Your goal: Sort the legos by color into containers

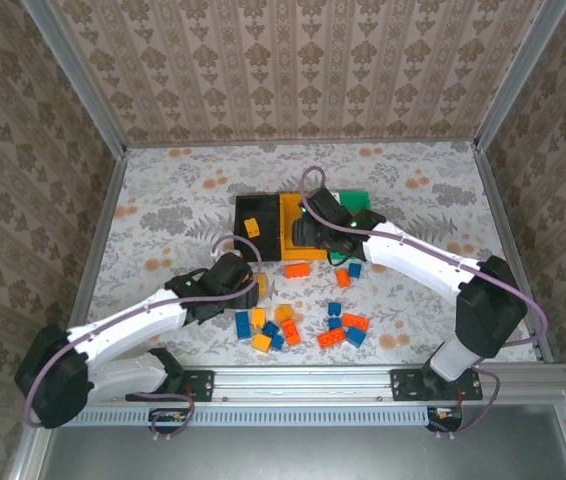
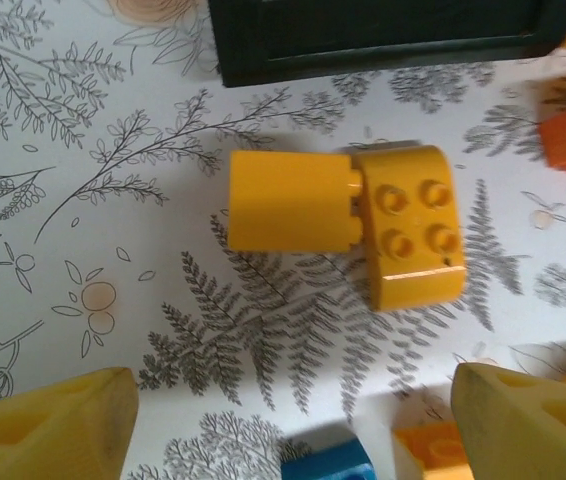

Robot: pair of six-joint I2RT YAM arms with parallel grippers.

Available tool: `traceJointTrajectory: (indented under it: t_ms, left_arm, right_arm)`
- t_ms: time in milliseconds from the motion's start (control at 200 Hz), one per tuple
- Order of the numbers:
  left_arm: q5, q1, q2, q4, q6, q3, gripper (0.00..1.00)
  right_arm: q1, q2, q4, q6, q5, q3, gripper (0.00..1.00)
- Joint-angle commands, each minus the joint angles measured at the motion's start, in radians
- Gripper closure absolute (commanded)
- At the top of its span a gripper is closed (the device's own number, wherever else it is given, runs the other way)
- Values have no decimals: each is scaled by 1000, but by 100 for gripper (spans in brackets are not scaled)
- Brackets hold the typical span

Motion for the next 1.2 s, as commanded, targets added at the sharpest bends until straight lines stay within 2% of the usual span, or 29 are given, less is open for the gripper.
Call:
traceJointTrajectory:
  t_ms: [0,280,520,660,755,870,1030,1195]
  left_arm:
    - [-51,27,61,61,75,39,11]
    - [-133,60,218,198,142,58,14]
    - [-127,79,286,231,135,48,21]
    - [-99,87,313,258,127,34,29]
    - [-85,88,321,267,125,29,40]
    - [-68,87,309,259,121,23,51]
    - [-65,71,245,203,98,5,54]
    - [-98,7,72,72,73,33,56]
  right_arm:
    - [2,-56,31,28,-12,-58,26]
    - [1,-118,32,29,10,-107,26]
    - [-1,-149,25,24,19,-108,26]
    - [-2,-161,28,26,29,-109,26]
    - [-3,-164,25,26,32,-106,26]
    - [-7,-168,19,29,38,-104,26]
    - [-13,-174,17,32,35,-106,26]
    - [-19,-186,20,39,31,-114,26]
